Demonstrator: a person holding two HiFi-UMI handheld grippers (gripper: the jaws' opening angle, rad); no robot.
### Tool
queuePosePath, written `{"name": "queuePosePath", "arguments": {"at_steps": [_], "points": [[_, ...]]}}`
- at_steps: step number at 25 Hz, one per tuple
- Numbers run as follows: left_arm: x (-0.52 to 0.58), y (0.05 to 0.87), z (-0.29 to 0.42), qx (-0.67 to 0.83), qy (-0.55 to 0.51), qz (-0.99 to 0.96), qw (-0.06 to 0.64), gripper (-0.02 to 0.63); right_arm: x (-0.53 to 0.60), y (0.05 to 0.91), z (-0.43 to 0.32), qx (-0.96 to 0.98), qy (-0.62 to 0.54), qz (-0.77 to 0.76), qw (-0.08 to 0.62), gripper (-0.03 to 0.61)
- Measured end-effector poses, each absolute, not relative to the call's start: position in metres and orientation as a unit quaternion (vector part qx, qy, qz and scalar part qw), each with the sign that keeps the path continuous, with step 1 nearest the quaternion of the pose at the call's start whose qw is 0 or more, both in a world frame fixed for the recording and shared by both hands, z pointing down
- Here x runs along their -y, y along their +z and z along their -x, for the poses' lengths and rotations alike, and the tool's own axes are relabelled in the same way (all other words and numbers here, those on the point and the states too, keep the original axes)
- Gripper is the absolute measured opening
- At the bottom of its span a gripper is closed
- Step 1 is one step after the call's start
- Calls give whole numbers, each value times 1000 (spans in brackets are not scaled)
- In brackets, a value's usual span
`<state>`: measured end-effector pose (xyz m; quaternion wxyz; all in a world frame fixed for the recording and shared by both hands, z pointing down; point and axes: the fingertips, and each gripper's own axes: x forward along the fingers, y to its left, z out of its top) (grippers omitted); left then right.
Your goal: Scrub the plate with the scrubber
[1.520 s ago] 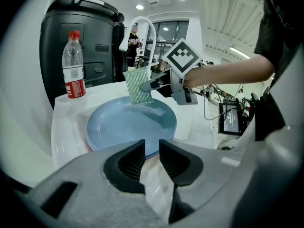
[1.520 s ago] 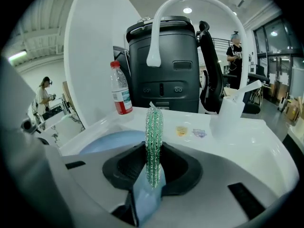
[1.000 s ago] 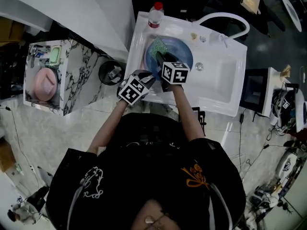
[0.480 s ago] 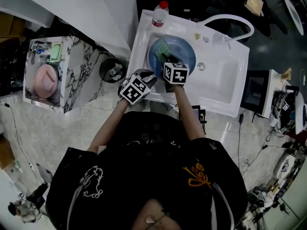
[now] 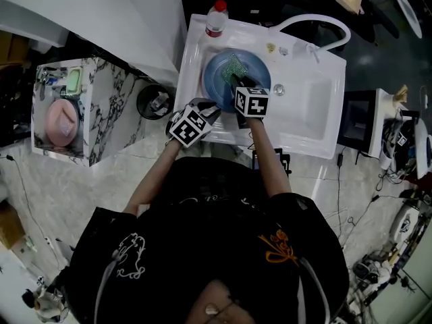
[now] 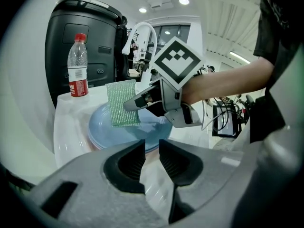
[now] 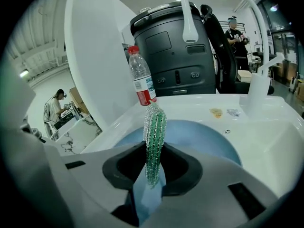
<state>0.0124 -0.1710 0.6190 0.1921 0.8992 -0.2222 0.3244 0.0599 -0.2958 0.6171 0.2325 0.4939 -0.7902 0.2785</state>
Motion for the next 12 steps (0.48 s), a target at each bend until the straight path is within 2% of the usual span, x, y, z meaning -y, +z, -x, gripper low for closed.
{"name": "queuePosePath", "arguments": {"at_steps": [12], "points": [[166, 631, -20, 208, 339, -895, 201, 101, 305, 608, -135, 753, 244, -553, 260, 92]]}}
